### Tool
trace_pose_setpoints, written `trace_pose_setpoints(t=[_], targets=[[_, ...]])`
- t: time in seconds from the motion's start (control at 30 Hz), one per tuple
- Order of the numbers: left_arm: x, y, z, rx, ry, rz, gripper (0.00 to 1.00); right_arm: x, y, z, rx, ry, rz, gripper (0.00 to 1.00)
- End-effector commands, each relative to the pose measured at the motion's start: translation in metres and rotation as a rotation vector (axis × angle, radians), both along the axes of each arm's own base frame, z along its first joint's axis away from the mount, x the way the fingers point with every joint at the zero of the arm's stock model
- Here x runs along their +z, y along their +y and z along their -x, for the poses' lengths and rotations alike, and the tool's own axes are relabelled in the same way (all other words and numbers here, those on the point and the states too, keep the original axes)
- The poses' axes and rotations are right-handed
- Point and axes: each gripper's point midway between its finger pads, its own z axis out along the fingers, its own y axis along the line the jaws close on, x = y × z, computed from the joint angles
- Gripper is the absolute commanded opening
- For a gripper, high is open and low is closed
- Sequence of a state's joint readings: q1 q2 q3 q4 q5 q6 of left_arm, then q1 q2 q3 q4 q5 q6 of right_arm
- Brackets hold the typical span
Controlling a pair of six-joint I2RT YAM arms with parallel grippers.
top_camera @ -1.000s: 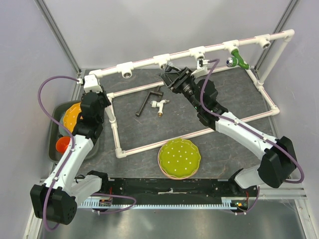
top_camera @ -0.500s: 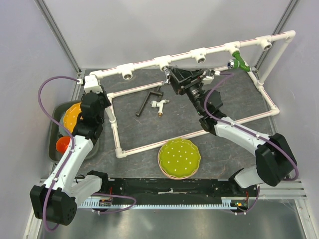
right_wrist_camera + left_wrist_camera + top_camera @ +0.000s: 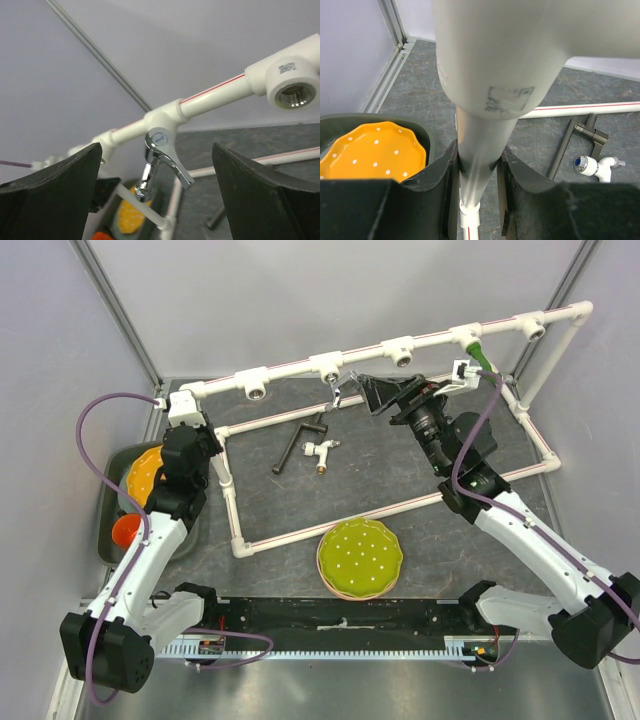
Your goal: Install the water faucets
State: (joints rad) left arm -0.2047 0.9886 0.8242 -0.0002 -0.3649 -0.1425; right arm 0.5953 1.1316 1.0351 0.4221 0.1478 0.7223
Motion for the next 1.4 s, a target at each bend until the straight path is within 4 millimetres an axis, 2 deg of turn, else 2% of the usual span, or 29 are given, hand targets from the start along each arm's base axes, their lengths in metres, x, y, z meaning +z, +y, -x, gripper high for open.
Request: trace_pose_setpoints(t=[0.0,0.1,0.17,0.23,0.27,0.33,0.4,0.5,0.67,0.77,0.9,0.93,1.03,1.13,1.23,1.37], targets=[[0.019,-0.017,-0.004,-0.037,-0.059,0.131,0.02,-0.023,-0.016,-0.003,-0.124,-0.017,0.473,0.98],[0.020,-0.017,-0.004,-0.038,-0.062,0.132,0.02,-0.015,-0.027,-0.005,-0.185,-0.047,0.546,0.98],[0.020,-0.017,-0.004,-0.038,-0.060,0.133,0.02,-0.004,-0.026,-0.006,-0.189,-0.073,0.557,0.98],[0.020,-0.017,-0.004,-0.039,-0.060,0.134,0.02,-0.003,-0.020,-0.012,-0.179,-0.088,0.588,0.98],[0.019,-0.017,-0.005,-0.039,-0.059,0.133,0.02,0.006,-0.017,-0.012,-0.176,-0.109,0.587,0.98],[0.018,-0.017,-0.005,-0.038,-0.054,0.131,0.02,0.005,-0.007,-0.018,-0.150,-0.119,0.605,0.98],[0.018,-0.017,-0.005,-0.037,-0.055,0.129,0.02,0.015,-0.001,-0.020,-0.139,-0.145,0.604,0.98],[0.018,-0.016,-0.005,-0.035,-0.054,0.129,0.02,0.016,0.005,-0.029,-0.147,-0.147,0.612,0.98],[0.016,-0.016,-0.006,-0.035,-0.049,0.125,0.02,-0.002,0.007,-0.047,-0.184,-0.098,0.644,0.98],[0.016,-0.016,-0.006,-0.032,-0.049,0.123,0.02,-0.024,-0.007,-0.056,-0.262,-0.024,0.650,0.98],[0.016,-0.017,-0.006,-0.035,-0.047,0.123,0.02,-0.050,-0.020,-0.056,-0.306,0.046,0.677,0.98],[0.015,-0.017,-0.007,-0.035,-0.044,0.122,0.02,-0.061,-0.020,-0.055,-0.298,0.068,0.696,0.98],[0.014,-0.017,-0.007,-0.036,-0.041,0.122,0.02,-0.086,-0.018,-0.053,-0.260,0.115,0.745,0.98],[0.014,-0.017,-0.007,-0.036,-0.042,0.124,0.02,-0.099,-0.009,-0.051,-0.204,0.125,0.772,0.98],[0.013,-0.017,-0.007,-0.038,-0.038,0.123,0.02,-0.088,-0.007,-0.044,-0.175,0.087,0.770,0.98],[0.014,-0.017,-0.007,-0.037,-0.040,0.125,0.02,-0.063,-0.016,-0.031,-0.179,0.034,0.798,0.97]])
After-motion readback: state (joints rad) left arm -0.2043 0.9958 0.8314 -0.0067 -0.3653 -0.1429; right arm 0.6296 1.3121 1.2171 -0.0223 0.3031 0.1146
